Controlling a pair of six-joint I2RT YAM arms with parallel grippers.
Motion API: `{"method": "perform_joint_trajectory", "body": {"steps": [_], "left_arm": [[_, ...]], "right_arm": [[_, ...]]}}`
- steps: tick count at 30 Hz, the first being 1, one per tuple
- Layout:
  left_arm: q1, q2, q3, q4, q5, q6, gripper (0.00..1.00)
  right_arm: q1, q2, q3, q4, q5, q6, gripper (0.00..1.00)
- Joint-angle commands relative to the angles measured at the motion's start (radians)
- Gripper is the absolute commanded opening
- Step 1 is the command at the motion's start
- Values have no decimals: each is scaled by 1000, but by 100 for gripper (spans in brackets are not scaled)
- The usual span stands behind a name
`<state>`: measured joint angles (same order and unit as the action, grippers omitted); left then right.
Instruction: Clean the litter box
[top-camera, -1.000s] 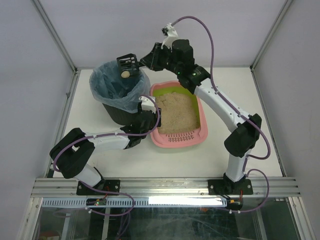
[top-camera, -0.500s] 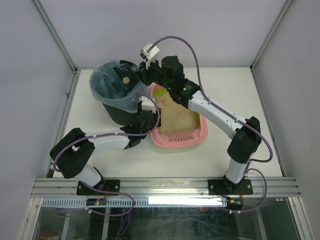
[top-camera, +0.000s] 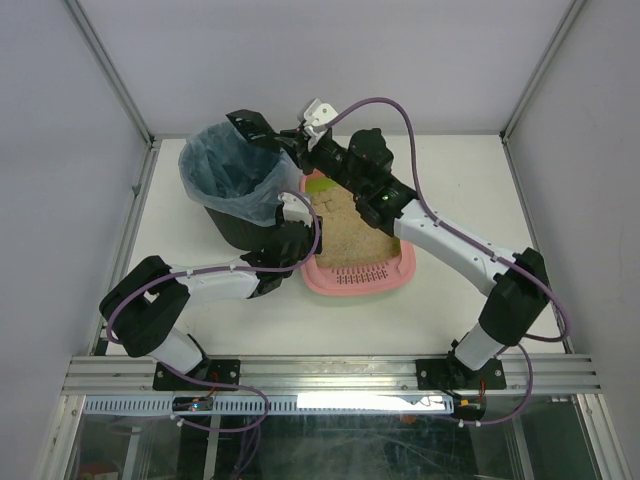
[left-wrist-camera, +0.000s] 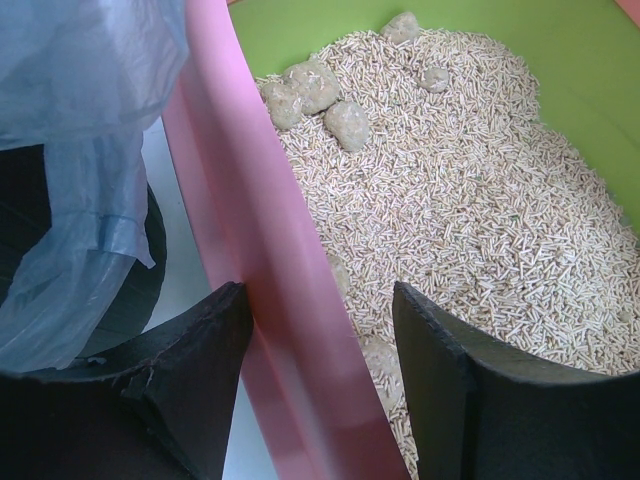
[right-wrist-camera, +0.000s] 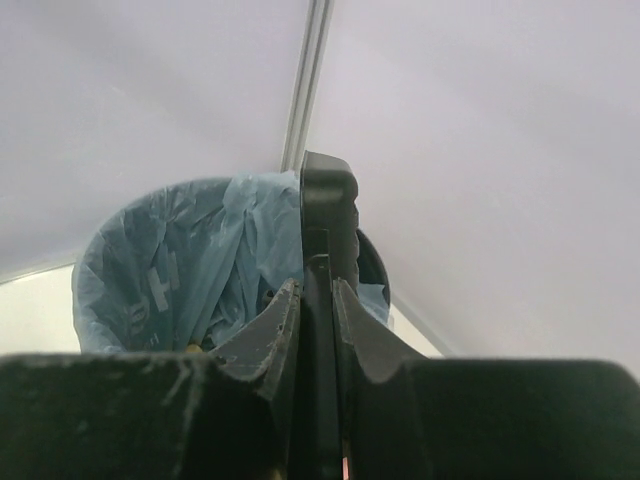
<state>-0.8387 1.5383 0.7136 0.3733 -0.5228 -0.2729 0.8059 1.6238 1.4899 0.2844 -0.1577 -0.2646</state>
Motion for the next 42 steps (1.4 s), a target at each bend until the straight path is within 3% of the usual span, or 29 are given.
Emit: {"method": "perform_joint_trajectory", "body": {"steps": [1,3,7,13,19,24,29,34,37,42], "left_arm": [[-30,4,35,52,71,-9,59],[-30,2,35,52,69,-9,59],[-30,0,34,52,72,-8,59],[-30,9,37,52,82,-9,57],[-30,4,32,58,92,-3,50],[-30,-3,19,75,96,5,45],[-30,0,21,75,100,6,42],[-30,-3,20,74,95,5,42],[-30,1,23,75,98,6,43],[-30,0,23,75,99,5,43]], "right_arm": [[5,-121,-41,169,91,64,0],[5,-182,-81,167,138,146,0],[5,-308,-101,-11,285,301,0],[-3,-536,-348,-63,519,396,0],[-27,-633,-409,-428,763,575,0],[-75,-537,-287,-773,699,680,0],[-143,-385,-125,-986,566,708,0],[-232,-228,1,-1122,417,708,0],[-250,-137,64,-1192,419,697,0],[-275,-55,36,-1193,290,693,0]]}}
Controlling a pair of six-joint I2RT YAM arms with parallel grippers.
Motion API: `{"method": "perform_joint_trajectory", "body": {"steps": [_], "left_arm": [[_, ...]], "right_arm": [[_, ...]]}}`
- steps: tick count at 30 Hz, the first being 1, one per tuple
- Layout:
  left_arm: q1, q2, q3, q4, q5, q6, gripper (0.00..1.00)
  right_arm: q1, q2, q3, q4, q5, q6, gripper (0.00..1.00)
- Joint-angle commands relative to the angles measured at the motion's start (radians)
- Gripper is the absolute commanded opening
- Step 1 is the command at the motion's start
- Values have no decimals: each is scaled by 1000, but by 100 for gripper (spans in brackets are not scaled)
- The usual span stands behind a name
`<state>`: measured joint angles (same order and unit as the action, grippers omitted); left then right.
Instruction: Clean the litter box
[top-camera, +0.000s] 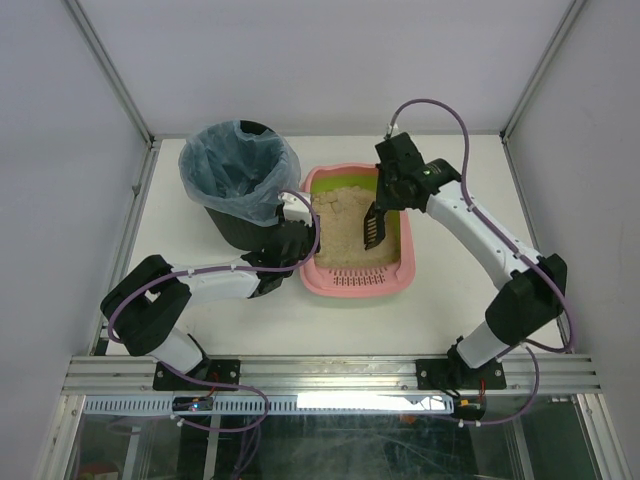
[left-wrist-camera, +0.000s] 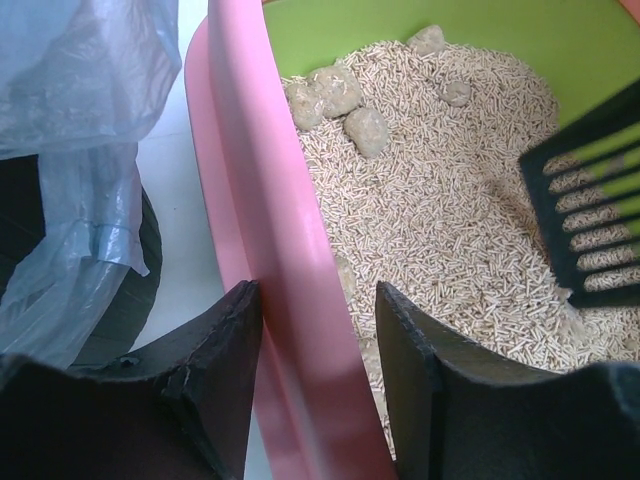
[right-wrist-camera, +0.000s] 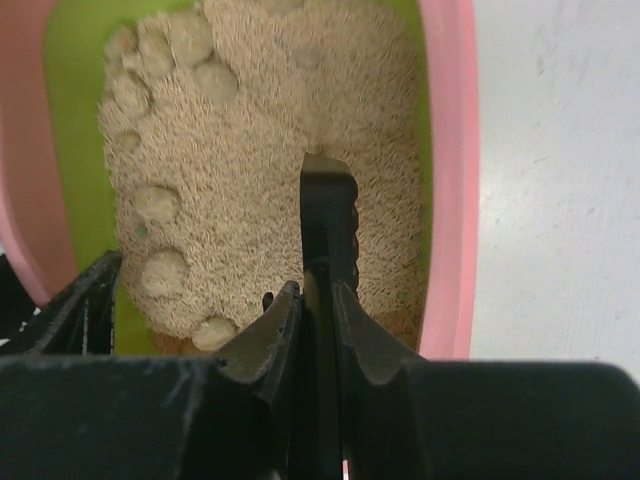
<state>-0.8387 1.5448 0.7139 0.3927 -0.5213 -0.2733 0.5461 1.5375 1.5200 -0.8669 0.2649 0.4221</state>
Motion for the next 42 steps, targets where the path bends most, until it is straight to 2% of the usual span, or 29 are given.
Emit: {"method": "perform_joint_trajectory", "body": {"steps": [1,10,15,19,25,31,42], "left_arm": [[-30,-8,22,55,98,4,43],[-30,-5,23,55,104,3,43],[-30,-3,24,54,106,3,43],[-30,-7,24,54,104,4,43],[-30,-9,21,53,99,6,43],[-30,-9,21,52,97,5,43],[-30,-7,23,52,98,5,43]], "right_arm": [[-21,40,-16,-25,-184,12,0],[-32,61,-320,360,-543,205,0],[42,117,-407,557,-546,319,0],[70,161,-451,696,-604,386,0],[56,83,-540,824,-563,446,0],[-7,-59,-702,1017,-544,597,0],[-43,-263,-811,1087,-387,629,0]]}}
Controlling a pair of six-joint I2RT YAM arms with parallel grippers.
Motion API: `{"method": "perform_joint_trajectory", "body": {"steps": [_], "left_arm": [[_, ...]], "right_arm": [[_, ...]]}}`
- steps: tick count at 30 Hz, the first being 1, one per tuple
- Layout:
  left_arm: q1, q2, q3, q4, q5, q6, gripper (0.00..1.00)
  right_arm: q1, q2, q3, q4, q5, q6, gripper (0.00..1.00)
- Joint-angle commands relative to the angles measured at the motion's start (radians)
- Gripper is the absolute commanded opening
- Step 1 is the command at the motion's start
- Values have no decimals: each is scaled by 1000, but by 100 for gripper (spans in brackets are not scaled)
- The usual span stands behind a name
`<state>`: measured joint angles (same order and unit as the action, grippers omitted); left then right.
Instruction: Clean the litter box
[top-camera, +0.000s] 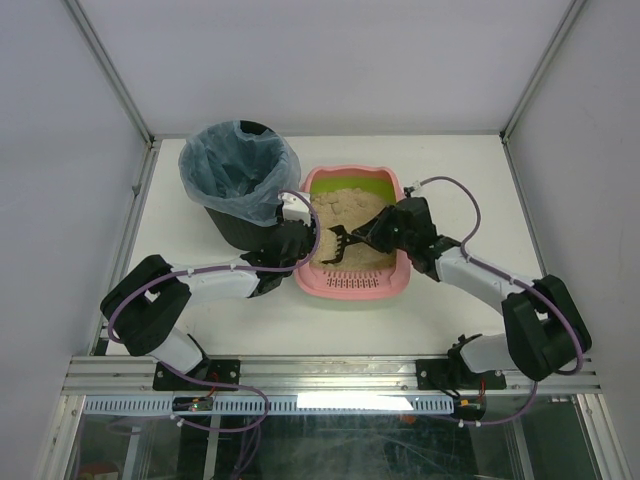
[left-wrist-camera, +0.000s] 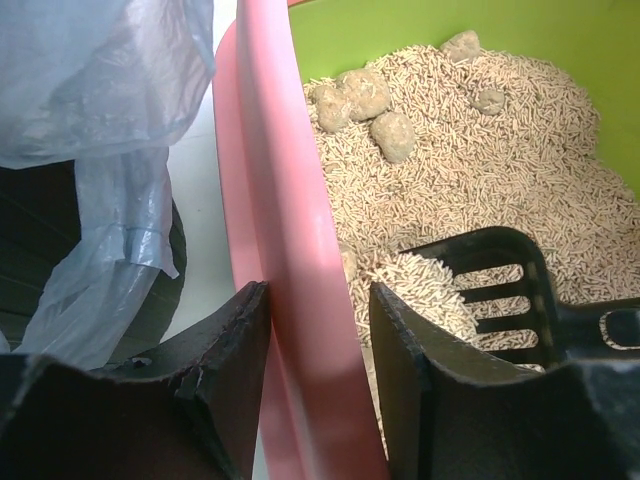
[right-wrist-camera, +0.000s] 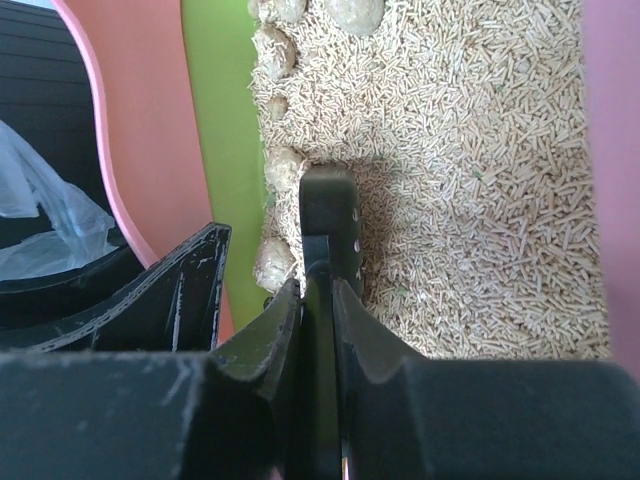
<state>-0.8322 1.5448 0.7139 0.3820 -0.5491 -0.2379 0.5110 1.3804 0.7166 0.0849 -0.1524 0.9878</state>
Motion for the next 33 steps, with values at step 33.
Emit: {"method": "perform_joint_trajectory", "body": {"steps": [33], "left_arm": [[-36,-8,23,63,129,-33,43]], "right_arm": [[-184,-632,-235,13,118,104,0]]}}
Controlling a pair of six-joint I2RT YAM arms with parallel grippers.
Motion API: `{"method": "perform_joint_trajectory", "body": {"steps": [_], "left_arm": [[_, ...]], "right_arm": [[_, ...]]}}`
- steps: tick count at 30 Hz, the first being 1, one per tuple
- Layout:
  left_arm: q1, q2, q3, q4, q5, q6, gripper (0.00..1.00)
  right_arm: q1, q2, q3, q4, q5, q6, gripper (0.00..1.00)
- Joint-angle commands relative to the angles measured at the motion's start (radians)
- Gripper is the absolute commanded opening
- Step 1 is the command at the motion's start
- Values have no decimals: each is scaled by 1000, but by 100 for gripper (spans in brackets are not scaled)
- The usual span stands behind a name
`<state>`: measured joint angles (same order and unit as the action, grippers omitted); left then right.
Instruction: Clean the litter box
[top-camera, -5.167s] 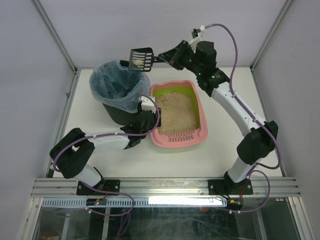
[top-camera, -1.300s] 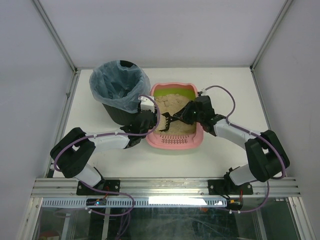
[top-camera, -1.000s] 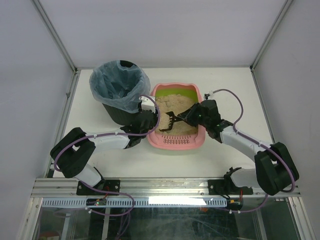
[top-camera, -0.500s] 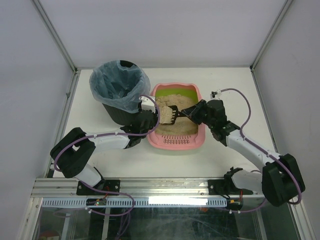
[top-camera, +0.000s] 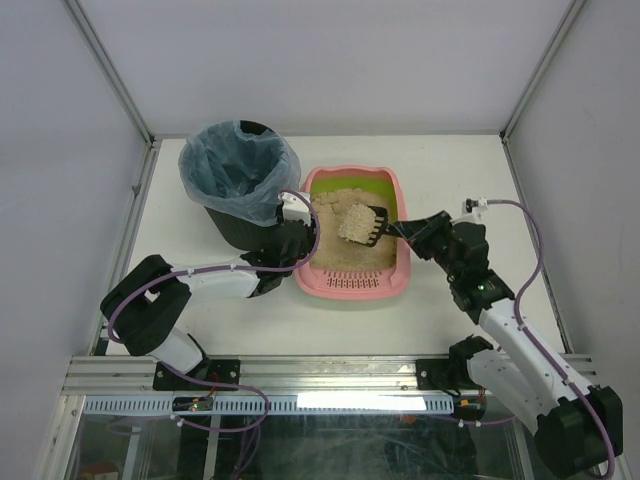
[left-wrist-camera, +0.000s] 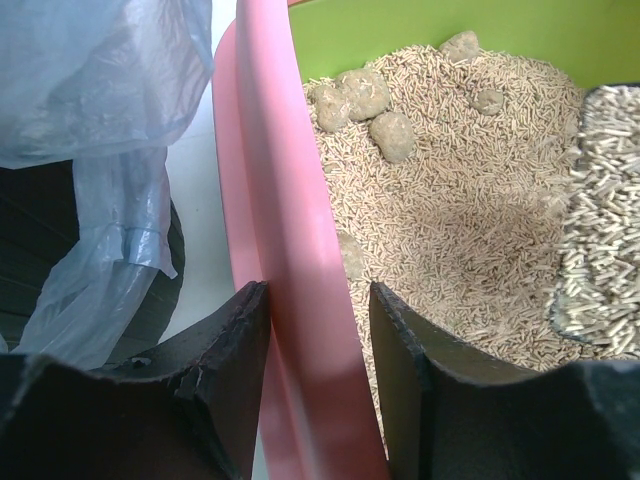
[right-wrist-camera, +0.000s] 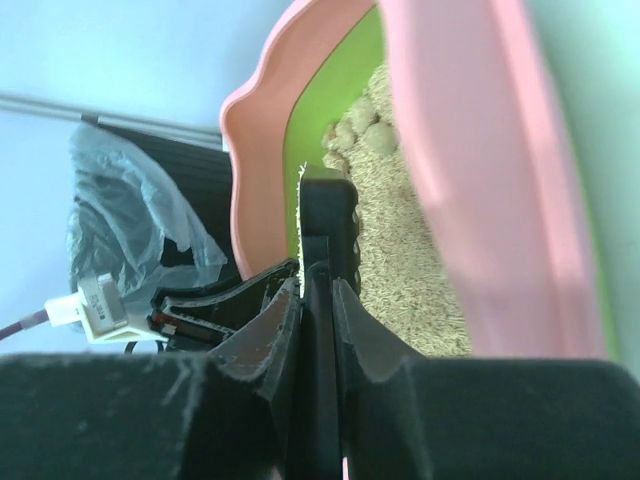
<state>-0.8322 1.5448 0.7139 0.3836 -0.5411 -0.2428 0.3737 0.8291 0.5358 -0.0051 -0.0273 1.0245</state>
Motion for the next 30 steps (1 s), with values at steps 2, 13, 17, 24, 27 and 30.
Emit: {"method": "perform_joint_trajectory", "body": {"steps": [2,13,17,24,27,30], "left_arm": [[-36,-8,23,61,122,-28,43],[-36,-3,24,61,125,-30,43],[-36,5,29,58,129,-30,43],[-36,1,28,58,129,-29,43],[-36,-1,26,59,124,-29,43],[-36,5,29,60,133,-32,43]], "right_arm": [[-73,-108,-87,161,-43,95,0],[-202,53,-203,579,-278,312,0],[-283,101,-229,674,-291,388,0],[-364,164,-186,686,-371,409,0],[-349,174,-135,635,-392,349,0],[-377,237,-144,724,-463,390,0]]}}
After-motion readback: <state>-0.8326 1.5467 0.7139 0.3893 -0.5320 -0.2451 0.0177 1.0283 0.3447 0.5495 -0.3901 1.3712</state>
